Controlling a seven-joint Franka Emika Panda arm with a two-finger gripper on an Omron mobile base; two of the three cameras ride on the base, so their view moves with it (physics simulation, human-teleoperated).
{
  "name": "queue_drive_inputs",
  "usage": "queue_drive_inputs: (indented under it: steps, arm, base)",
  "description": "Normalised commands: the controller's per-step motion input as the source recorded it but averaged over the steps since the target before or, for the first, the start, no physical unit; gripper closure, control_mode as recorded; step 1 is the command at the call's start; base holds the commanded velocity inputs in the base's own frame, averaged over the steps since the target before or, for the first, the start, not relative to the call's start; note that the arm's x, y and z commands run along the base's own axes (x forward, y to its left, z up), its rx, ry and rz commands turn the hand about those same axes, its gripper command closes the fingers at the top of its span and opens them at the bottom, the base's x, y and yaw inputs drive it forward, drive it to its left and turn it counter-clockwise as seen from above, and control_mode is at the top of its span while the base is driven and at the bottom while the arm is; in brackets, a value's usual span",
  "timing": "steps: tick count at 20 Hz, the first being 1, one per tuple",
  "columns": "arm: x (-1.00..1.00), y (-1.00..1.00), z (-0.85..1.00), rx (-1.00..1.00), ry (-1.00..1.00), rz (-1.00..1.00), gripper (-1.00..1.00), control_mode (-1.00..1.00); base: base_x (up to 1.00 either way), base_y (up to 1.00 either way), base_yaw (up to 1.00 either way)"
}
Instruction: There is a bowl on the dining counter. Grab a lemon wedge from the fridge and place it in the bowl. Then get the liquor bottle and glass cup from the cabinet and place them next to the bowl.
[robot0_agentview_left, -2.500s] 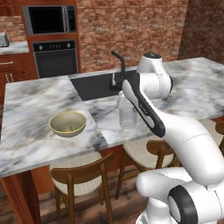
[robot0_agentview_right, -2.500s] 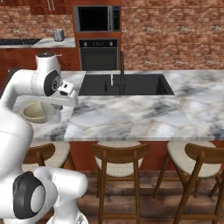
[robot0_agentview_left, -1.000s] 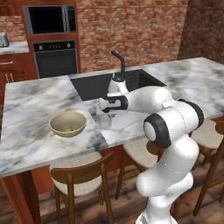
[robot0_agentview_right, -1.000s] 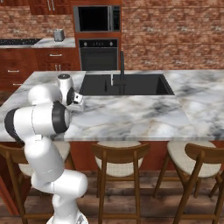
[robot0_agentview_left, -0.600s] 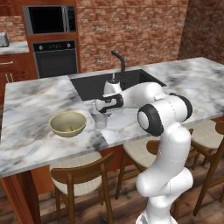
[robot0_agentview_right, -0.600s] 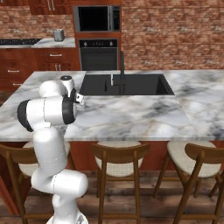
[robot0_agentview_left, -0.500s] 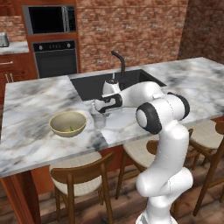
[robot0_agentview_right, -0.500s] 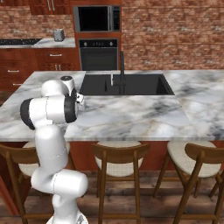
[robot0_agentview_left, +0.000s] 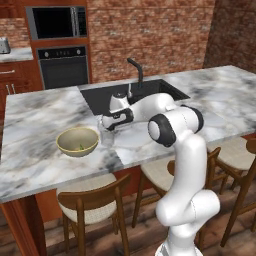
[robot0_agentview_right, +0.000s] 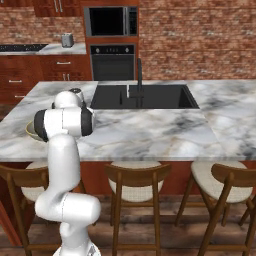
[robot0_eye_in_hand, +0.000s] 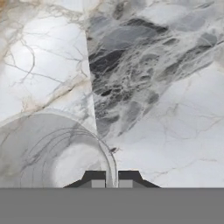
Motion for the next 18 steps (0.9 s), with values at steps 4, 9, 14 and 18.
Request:
queue_drive_inputs:
  steps: [4, 9, 14, 18]
  arm:
    - [0.37, 0.08, -0.34, 0.0, 0.0, 0.0, 1.0, -1.0]
    - [0.35, 0.0, -0.4, 0.0, 0.0, 0.0, 1.0, -1.0]
    - [0.16, 0.0, -0.35, 0.0, 0.0, 0.0, 1.0, -1.0]
    - [-0.12, 0.08, -0.26, 0.0, 0.0, 0.0, 1.0, -1.0]
  base:
    - [0.0, 0.0, 0.0]
    - [0.0, 0.0, 0.0]
    - [0.0, 0.0, 0.0]
    - [0.0, 0.0, 0.0]
